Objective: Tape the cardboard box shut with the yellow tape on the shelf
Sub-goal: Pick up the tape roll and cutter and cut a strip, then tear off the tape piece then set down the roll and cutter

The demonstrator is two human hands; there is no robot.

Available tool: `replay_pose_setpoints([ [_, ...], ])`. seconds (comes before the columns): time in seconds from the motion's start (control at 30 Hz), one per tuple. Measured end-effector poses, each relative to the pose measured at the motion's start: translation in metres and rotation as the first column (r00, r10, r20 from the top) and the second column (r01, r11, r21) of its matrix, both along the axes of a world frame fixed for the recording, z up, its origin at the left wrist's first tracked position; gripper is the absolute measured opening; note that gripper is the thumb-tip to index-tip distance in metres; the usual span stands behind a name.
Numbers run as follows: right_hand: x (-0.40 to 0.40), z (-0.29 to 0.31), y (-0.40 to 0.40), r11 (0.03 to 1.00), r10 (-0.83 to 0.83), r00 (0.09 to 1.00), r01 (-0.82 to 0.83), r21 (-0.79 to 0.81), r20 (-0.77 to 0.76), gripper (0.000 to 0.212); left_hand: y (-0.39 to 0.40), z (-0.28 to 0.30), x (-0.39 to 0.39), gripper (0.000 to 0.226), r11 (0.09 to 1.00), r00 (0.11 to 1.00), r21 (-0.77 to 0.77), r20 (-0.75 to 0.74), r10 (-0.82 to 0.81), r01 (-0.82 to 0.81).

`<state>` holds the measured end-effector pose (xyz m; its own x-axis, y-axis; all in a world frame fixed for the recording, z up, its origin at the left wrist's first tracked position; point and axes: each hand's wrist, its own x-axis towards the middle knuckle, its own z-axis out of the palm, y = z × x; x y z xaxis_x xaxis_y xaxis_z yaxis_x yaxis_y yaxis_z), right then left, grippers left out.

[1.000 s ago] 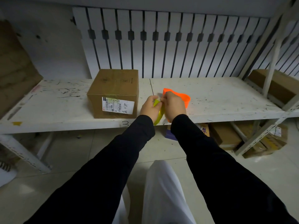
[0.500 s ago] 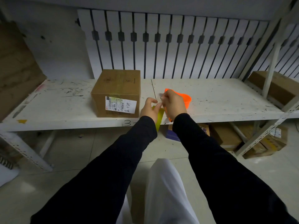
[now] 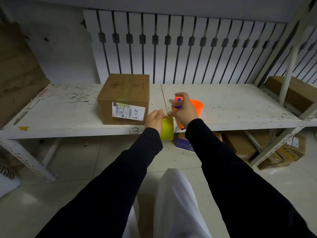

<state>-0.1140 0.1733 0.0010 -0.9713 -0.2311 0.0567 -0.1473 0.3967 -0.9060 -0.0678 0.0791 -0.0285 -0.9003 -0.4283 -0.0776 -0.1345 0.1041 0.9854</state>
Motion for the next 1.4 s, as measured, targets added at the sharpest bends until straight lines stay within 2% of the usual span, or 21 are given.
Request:
replay_pose_setpoints([
  [0.1, 0.004, -0.002, 0.003, 0.985, -0.037, 0.996, 0.05, -0.168, 0.076, 0.045, -0.002, 0.002, -0.001, 0.03, 0.998, 0.999, -0.045, -0.025, 0.032, -0.033],
  [0.2, 0.007, -0.004, 0.002, 0.943, -0.002, 0.992, 0.045, -0.329, 0.129, 0.034, -0.004, 0.002, 0.0, 0.031, 0.991, 0.998, -0.122, -0.029, 0.048, -0.051],
  [0.4, 0.007, -0.004, -0.002, 0.924, -0.042, 0.991, 0.086, -0.373, 0.124, 0.029, -0.004, 0.002, 0.003, 0.035, 0.98, 0.995, -0.185, 0.042, 0.089, -0.08],
  [0.53, 0.006, -0.008, -0.003, 0.935, -0.07, 0.992, 0.1, -0.341, 0.101, 0.029, -0.01, 0.005, 0.003, 0.031, 0.994, 0.997, -0.085, 0.014, 0.072, -0.071],
  [0.63, 0.004, -0.011, -0.003, 0.948, -0.135, 0.989, 0.146, -0.283, 0.056, 0.035, -0.012, 0.012, 0.004, 0.029, 0.985, 0.996, 0.146, 0.03, 0.089, -0.092],
  [0.73, 0.004, -0.01, -0.003, 0.956, -0.159, 0.986, 0.166, -0.242, 0.049, 0.041, -0.014, 0.014, 0.002, 0.035, 0.943, 0.991, 0.307, 0.088, 0.102, -0.124],
  [0.8, 0.004, -0.01, -0.004, 0.966, -0.158, 0.987, 0.158, -0.205, 0.016, 0.037, -0.015, 0.015, -0.001, 0.036, 0.929, 0.989, 0.345, 0.115, 0.097, -0.132],
  [0.87, 0.005, -0.009, -0.004, 0.972, -0.145, 0.989, 0.144, -0.184, 0.006, 0.026, -0.015, 0.016, -0.003, 0.021, 0.927, 0.988, 0.351, 0.126, 0.091, -0.13],
  [0.9, 0.006, -0.009, -0.004, 0.974, -0.142, 0.99, 0.142, -0.176, 0.015, 0.019, -0.014, 0.018, -0.003, 0.012, 0.929, 0.988, 0.348, 0.131, 0.088, -0.129],
  [0.97, 0.008, -0.009, -0.004, 0.977, -0.131, 0.99, 0.137, -0.166, 0.046, 0.006, -0.013, 0.019, -0.001, 0.014, 0.943, 0.985, 0.301, 0.136, 0.104, -0.141],
  [1.1, 0.012, -0.009, -0.005, 0.986, -0.088, 0.993, 0.098, -0.135, 0.082, 0.018, -0.011, 0.02, 0.002, 0.021, 0.968, 0.978, 0.164, 0.12, 0.171, -0.19],
  [1.4, 0.013, -0.012, -0.01, 0.99, -0.126, 0.992, 0.125, -0.067, -0.002, 0.014, -0.013, 0.02, 0.001, 0.033, 0.981, 0.98, -0.113, 0.102, 0.17, -0.158],
])
